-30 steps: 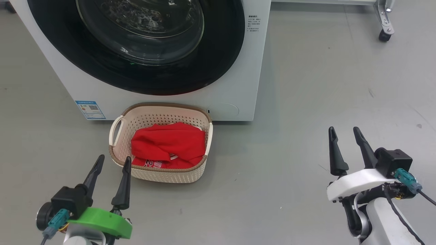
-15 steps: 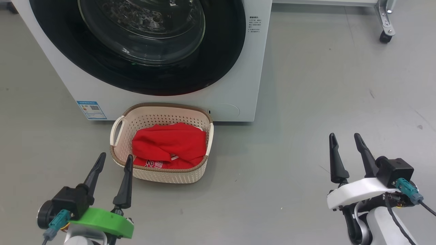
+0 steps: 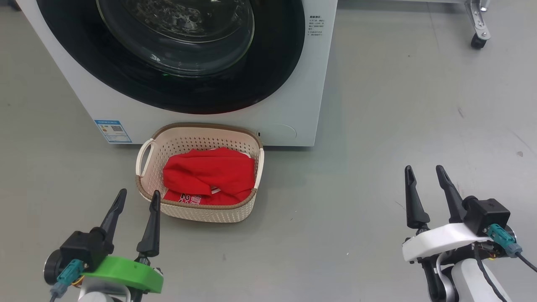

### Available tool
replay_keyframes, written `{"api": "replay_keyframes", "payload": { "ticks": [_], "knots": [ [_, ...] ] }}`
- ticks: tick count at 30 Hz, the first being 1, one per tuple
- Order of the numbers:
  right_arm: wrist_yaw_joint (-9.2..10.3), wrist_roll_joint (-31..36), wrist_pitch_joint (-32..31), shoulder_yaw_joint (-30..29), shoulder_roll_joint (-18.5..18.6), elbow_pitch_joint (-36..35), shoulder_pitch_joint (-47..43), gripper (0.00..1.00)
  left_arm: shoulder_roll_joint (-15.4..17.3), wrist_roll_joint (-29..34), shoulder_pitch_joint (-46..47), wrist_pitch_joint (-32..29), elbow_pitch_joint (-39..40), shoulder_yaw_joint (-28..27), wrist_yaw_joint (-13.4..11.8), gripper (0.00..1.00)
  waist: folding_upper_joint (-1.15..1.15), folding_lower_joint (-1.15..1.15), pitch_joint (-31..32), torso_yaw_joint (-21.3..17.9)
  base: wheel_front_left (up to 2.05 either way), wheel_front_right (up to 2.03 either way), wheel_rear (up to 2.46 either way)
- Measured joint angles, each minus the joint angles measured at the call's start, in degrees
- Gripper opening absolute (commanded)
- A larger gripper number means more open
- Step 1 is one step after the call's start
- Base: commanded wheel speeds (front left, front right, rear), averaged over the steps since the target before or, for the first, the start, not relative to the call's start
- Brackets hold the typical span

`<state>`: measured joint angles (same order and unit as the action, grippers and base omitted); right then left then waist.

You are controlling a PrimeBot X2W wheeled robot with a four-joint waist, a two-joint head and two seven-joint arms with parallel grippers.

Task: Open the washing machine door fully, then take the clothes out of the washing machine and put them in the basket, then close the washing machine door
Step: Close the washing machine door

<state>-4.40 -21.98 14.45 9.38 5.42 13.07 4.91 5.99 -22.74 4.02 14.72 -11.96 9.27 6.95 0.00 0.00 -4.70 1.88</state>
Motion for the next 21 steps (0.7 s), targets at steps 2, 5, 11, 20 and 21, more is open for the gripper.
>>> {"api": "replay_keyframes", "payload": {
  "ticks": [2,5,11,20,21],
  "knots": [
    [0.0,0.0,0.0,0.0,-0.1,-0.3,-0.7,1.0,-0.1,-0.3,0.0,0.0,0.2,-0.3,0.0,1.0,0.0,0.0,-0.1,0.0,0.0,0.0,0.0],
    [0.0,0.1,0.0,-0.1,-0.1,-0.7,-0.8,1.0,-0.8,-1.6,0.0,0.0,0.3,-1.0,0.0,1.0,0.0,0.0,-0.2,0.0,0.0,0.0,0.0],
    [0.0,0.4,0.0,-0.1,-0.2,-1.1,-0.8,1.0,-0.9,-1.6,0.0,0.0,0.6,-1.3,0.0,1.0,0.0,0.0,-0.3,0.0,0.0,0.0,0.0],
    [0.0,0.5,0.0,-0.3,-0.4,-1.5,-1.6,1.0,-0.8,-1.4,0.0,0.0,-0.7,-1.4,0.0,1.0,0.0,0.0,-0.2,0.0,0.0,0.0,0.0],
    [0.0,0.5,0.0,-0.3,-0.4,-1.5,-1.7,1.0,-0.8,-1.4,0.0,0.0,-0.8,-1.4,0.0,1.0,0.0,0.0,-0.2,0.0,0.0,0.0,0.0]
  ]
}}
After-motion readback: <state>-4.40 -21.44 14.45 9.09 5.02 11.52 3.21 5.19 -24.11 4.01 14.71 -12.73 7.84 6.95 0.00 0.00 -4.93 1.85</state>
